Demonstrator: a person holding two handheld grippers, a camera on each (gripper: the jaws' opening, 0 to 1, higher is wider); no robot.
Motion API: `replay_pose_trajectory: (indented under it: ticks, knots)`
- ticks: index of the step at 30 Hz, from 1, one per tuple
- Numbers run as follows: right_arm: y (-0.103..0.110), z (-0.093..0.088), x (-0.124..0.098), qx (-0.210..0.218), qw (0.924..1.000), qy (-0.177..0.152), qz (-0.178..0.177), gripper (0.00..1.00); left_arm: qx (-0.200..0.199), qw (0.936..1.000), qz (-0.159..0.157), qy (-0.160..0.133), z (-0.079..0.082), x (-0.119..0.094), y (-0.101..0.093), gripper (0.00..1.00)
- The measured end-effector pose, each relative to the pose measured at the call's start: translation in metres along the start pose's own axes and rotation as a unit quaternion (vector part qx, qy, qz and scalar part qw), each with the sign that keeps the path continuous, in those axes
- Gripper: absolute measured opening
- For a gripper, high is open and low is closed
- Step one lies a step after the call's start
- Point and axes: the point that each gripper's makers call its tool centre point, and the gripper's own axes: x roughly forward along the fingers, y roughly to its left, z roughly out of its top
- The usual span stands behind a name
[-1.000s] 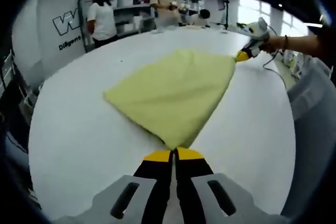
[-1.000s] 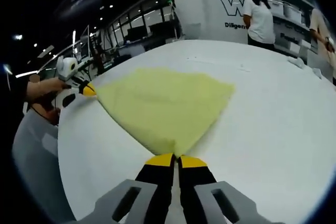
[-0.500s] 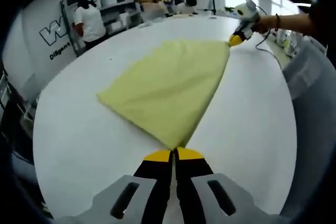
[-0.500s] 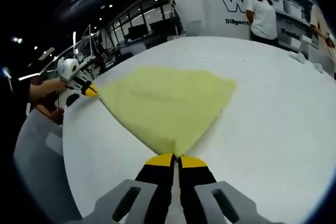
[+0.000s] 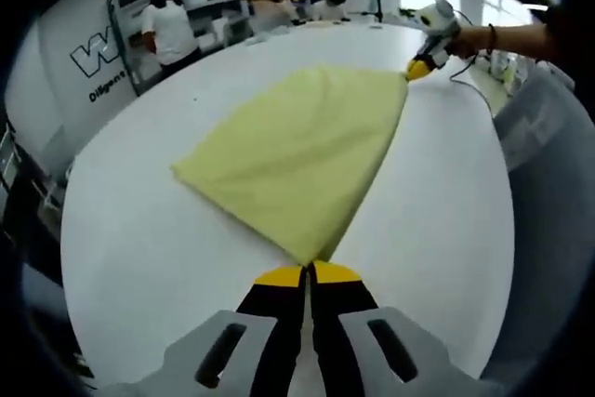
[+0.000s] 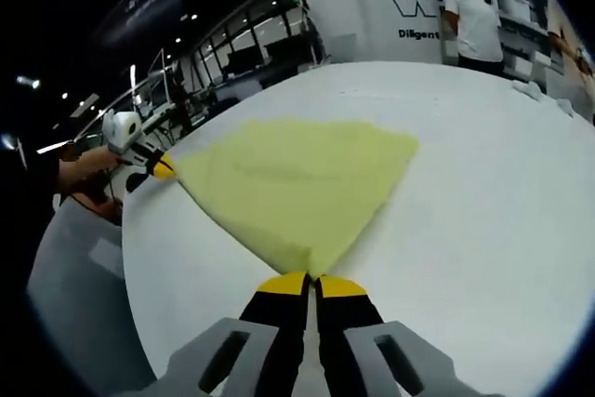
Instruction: Fold the garment on the visible template until the final outline fits inside the template.
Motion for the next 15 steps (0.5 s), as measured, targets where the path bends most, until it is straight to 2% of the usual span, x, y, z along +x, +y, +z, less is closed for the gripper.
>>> replay_pose_trajectory:
  ticks: [15]
  knots:
    - [0.01,-0.01,-0.006,0.017,0.9998,-0.008,0.008,0.0,-0.021,0.9998,0.0,0.0,-0.014,-0.009,-0.01,0.02]
